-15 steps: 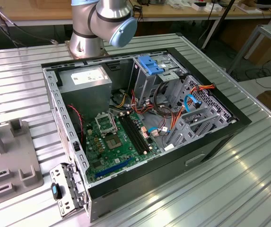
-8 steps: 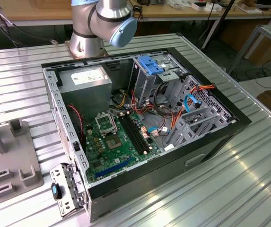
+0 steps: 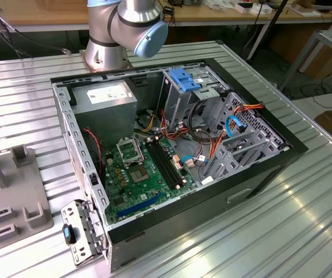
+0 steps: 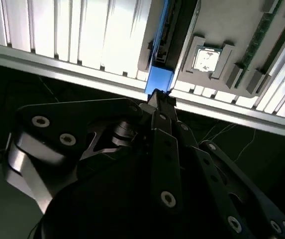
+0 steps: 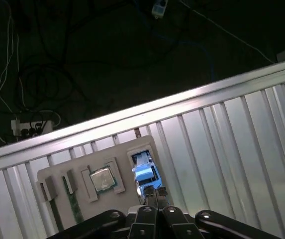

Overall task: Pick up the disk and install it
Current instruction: 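Pick up the disk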

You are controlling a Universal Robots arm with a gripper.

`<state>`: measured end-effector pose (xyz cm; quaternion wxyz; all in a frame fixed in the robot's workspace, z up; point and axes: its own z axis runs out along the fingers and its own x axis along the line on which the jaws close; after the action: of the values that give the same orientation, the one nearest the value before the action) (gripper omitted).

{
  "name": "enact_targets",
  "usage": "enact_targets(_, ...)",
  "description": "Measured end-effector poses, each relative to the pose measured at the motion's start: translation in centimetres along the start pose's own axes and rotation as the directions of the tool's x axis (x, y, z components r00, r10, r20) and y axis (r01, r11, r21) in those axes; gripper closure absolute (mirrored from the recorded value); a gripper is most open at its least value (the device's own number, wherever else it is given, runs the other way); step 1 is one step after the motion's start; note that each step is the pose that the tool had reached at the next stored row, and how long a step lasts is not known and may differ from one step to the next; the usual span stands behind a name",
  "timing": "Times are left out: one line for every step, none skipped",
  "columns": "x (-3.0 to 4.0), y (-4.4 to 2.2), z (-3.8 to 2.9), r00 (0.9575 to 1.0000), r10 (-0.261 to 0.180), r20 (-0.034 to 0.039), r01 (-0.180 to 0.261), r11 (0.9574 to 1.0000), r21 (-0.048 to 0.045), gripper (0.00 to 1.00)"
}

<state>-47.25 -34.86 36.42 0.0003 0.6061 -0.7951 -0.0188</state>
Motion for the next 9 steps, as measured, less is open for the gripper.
enact_targets(0.0, 0.0, 0.01, 0.9993, -0.037, -0.0011, 0.037, 0.9993, -0.0008, 0.89)
enact_targets(0.0, -0.01, 0.02, 0.9974, -0.071, -0.002, 0.071, 0.9974, -0.0017, 0.89)
enact_targets(-0.01, -0.03, 0.04, 0.9944, -0.106, -0.0031, 0.106, 0.9944, -0.0026, 0.89)
enact_targets(-0.02, -0.05, 0.07, 0.9906, -0.137, -0.0039, 0.137, 0.9906, -0.0034, 0.89)
enact_targets(-0.03, -0.11, 0.09, 0.9864, -0.164, -0.0047, 0.164, 0.9864, -0.0042, 0.89)
enact_targets(-0.06, -0.23, 0.12, 0.9808, -0.195, -0.0054, 0.195, 0.9808, -0.0049, 0.89)
enact_targets(-0.11, -0.4, 0.14, 0.9762, -0.217, -0.006, 0.217, 0.9762, -0.0055, 0.89)
enact_targets(-0.11, -0.4, 0.13, 0.9756, -0.219, -0.0061, 0.219, 0.9756, -0.0057, 0.89)
enact_targets(-0.1, -0.41, 0.17, 0.9742, -0.226, -0.0057, 0.226, 0.9742, 0.003, 0.89)
